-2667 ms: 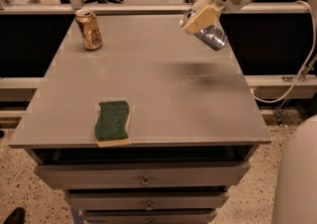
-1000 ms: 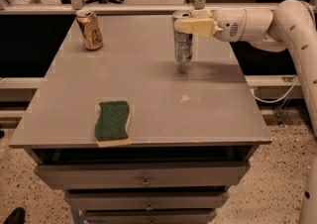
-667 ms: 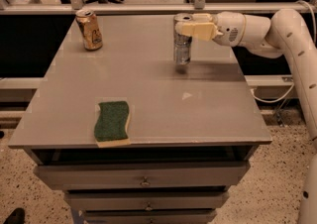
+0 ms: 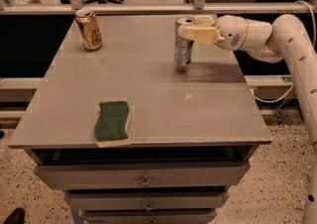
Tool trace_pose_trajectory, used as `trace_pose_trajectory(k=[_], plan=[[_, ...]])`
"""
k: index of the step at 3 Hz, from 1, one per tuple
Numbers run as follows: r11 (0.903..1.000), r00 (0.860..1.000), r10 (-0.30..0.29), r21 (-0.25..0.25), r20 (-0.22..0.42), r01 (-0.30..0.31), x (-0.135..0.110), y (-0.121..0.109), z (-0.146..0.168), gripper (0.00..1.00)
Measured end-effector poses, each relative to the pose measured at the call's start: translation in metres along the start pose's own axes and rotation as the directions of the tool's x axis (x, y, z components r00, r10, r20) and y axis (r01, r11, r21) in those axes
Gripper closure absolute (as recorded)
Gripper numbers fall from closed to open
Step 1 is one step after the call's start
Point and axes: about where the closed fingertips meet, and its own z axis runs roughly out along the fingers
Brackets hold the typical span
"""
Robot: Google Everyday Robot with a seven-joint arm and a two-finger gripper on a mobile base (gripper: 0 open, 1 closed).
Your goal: Place redbull can upright
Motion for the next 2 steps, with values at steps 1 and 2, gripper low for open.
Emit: trace_pose_trajectory(k=[1, 2], plan=[[1.0, 1.0, -0.001, -0.01, 0.002, 0.001, 0.0068, 0.0032, -0.0004, 0.35], [0.9998, 1.0, 0.006, -0.017, -0.004, -0.006, 0.0147, 0.0057, -0.0016, 0.04]])
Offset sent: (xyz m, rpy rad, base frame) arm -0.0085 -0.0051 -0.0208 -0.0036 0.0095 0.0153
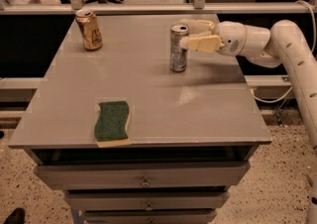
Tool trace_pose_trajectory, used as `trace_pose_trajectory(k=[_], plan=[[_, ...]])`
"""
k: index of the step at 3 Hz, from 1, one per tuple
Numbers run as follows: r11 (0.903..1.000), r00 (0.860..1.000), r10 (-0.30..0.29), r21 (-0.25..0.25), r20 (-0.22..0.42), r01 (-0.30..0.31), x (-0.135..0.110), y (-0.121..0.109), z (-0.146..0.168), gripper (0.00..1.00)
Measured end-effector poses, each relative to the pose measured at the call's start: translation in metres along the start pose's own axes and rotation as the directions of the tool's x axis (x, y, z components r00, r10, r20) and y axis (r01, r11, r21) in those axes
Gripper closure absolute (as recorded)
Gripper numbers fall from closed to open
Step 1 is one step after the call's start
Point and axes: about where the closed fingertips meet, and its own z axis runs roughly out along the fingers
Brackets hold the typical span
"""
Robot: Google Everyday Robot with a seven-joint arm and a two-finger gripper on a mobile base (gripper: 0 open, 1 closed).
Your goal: Place redbull can upright
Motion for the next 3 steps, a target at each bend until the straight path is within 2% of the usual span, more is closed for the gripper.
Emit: trace_pose_trajectory(k=[1, 2, 3], plan=[[1.0, 1.0, 0.003, 0.0, -0.003, -0.003, 0.003, 0.001, -0.002, 0.0], [0.9985, 0.997, -0.035, 0.04, -0.068, 0.038, -0.004, 0.004, -0.027, 0.0], [0.9777, 0.979, -0.111, 0.158, -0.171, 0.138, -0.032, 0.005, -0.094, 0.0]])
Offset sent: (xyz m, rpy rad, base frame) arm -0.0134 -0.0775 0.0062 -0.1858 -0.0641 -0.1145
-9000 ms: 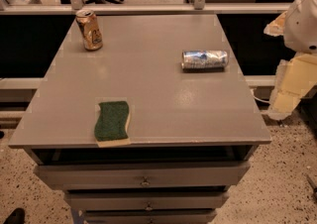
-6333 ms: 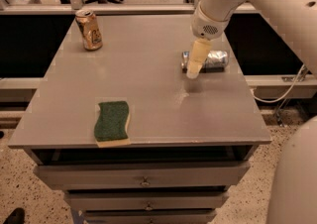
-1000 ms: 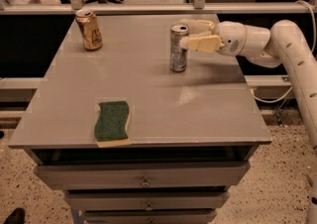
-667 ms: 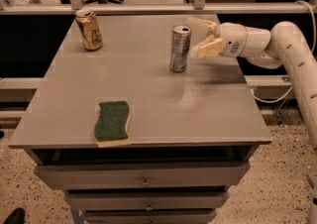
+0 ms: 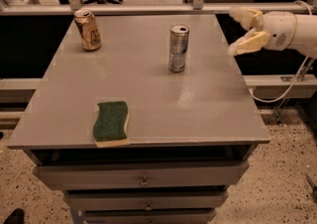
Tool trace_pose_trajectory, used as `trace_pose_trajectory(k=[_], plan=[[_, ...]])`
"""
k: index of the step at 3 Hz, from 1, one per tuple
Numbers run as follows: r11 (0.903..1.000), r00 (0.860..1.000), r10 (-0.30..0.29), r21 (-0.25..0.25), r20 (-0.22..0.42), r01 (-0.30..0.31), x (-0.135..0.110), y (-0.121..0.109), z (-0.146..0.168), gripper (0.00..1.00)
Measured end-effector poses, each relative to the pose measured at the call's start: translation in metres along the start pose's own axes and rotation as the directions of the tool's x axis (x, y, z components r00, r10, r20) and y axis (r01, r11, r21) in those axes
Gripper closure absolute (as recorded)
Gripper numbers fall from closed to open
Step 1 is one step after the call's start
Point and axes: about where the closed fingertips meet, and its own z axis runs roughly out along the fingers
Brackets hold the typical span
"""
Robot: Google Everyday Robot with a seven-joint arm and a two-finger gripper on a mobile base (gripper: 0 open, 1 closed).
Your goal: Place redbull can upright
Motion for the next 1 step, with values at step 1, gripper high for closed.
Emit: trace_pose_trajectory(k=[1], plan=[[1.0, 1.0, -0.004, 0.002, 0.001, 0.004, -0.0019, -0.0022, 0.0015, 0.0]])
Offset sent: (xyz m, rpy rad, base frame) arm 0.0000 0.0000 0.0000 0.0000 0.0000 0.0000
